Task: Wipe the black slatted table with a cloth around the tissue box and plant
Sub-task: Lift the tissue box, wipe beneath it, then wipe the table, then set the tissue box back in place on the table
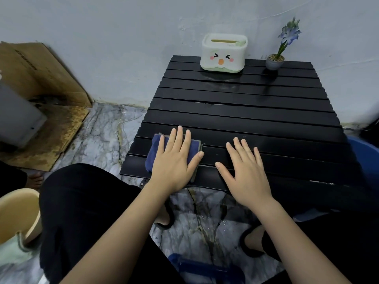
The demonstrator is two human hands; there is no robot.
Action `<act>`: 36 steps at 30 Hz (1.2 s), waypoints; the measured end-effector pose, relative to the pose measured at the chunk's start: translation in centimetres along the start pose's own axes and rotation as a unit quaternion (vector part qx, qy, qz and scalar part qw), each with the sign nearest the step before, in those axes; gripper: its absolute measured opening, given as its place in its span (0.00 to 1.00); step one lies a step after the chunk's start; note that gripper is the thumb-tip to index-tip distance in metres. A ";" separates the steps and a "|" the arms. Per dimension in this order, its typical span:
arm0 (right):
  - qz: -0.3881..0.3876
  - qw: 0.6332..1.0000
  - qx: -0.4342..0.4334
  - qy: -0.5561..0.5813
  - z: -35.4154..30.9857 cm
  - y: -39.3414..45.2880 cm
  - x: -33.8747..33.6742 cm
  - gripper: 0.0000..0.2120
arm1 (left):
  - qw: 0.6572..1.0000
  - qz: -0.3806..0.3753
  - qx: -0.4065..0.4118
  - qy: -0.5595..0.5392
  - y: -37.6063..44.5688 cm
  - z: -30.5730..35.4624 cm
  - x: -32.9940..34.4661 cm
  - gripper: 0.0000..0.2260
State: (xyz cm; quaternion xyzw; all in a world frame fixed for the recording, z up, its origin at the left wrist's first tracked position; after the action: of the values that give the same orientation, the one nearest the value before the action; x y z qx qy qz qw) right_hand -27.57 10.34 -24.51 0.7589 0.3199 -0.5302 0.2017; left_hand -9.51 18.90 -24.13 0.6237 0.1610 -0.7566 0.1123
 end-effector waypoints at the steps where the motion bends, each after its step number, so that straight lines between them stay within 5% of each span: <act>1: 0.000 1.000 0.000 0.000 0.0 0.0 0.0 0.34 | 1.000 0.002 -0.003 0.004 0.1 -0.1 0.2 0.33; 9: -0.013 1.000 0.002 0.013 -0.2 0.2 -0.5 0.33 | 1.000 -0.004 0.002 -0.010 0.5 0.3 -0.3 0.32; 12: -0.013 0.999 0.018 0.049 -0.5 0.8 -1.7 0.30 | 0.997 0.051 0.037 -0.053 1.1 0.9 -1.9 0.28; 22: 0.092 0.985 0.025 0.145 0.7 10.9 -8.7 0.23 | 0.962 0.131 0.124 -0.207 11.6 1.0 -8.0 0.17; 36: 0.107 0.945 0.000 0.308 9.4 32.4 -9.9 0.50 | 0.940 0.108 0.139 -0.293 33.6 -3.6 -8.6 0.43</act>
State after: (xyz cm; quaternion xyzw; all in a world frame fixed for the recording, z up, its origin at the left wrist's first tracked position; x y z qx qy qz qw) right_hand -13.53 -21.54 -19.71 0.9150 0.2828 -0.2462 0.1488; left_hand 7.92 -10.97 -19.79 0.3974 -0.0544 -0.9040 0.1477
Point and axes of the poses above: each hand's wrist, its own y-axis towards the middle knuckle, its own x-axis out of the palm, z = x × y, the point moved 4 cm from there along y, towards the middle knuckle, and after that the axes turned 7 degrees about -z, right-handed, at the moved point
